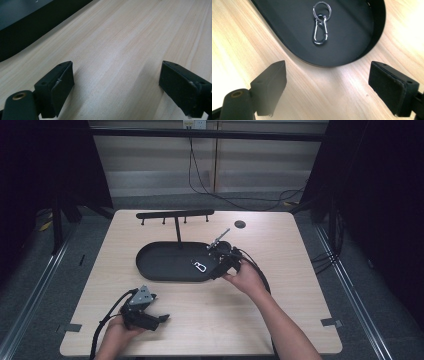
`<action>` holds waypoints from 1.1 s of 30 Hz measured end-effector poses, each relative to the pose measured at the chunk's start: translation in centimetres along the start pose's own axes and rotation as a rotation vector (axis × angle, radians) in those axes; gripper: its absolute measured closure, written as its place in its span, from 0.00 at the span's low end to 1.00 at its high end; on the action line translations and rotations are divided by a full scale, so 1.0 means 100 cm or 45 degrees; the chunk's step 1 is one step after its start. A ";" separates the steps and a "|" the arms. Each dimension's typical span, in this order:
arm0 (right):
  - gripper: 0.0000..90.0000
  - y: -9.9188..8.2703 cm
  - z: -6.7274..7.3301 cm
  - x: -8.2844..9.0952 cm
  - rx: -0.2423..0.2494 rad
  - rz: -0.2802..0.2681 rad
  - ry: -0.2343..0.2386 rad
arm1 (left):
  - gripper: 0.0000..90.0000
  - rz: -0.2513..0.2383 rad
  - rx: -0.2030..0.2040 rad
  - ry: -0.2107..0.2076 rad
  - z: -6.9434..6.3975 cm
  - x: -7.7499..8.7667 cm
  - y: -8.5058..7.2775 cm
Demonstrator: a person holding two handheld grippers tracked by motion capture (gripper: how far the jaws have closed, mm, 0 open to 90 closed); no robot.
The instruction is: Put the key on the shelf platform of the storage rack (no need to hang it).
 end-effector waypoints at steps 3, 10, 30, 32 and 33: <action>0.16 -0.003 -0.002 0.004 -0.012 -0.010 -0.003 | 0.14 0.001 0.001 0.000 0.000 0.000 0.000; 0.16 -0.010 -0.004 0.012 -0.031 -0.029 0.009 | 0.14 0.000 -0.001 0.001 0.000 0.000 0.000; 0.18 -0.040 -0.005 0.024 -0.011 0.023 0.035 | 0.14 0.000 -0.001 0.001 0.000 0.000 0.000; 0.18 -0.043 -0.006 0.025 -0.007 0.029 0.035 | 0.14 0.001 0.003 -0.003 0.000 0.000 0.000; 0.19 -0.045 -0.006 0.026 -0.005 0.033 0.037 | 0.14 0.000 0.000 -0.002 0.000 0.000 0.000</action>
Point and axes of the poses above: each handheld gripper's, and its own axes: x roughly backward along the jaws, y roughly out of its top, z roughly to its left, the point moved 10 cm from there along -x, roughly forward along the jaws, and after that the axes turned 1 degree about x, right-handed, at the moved point
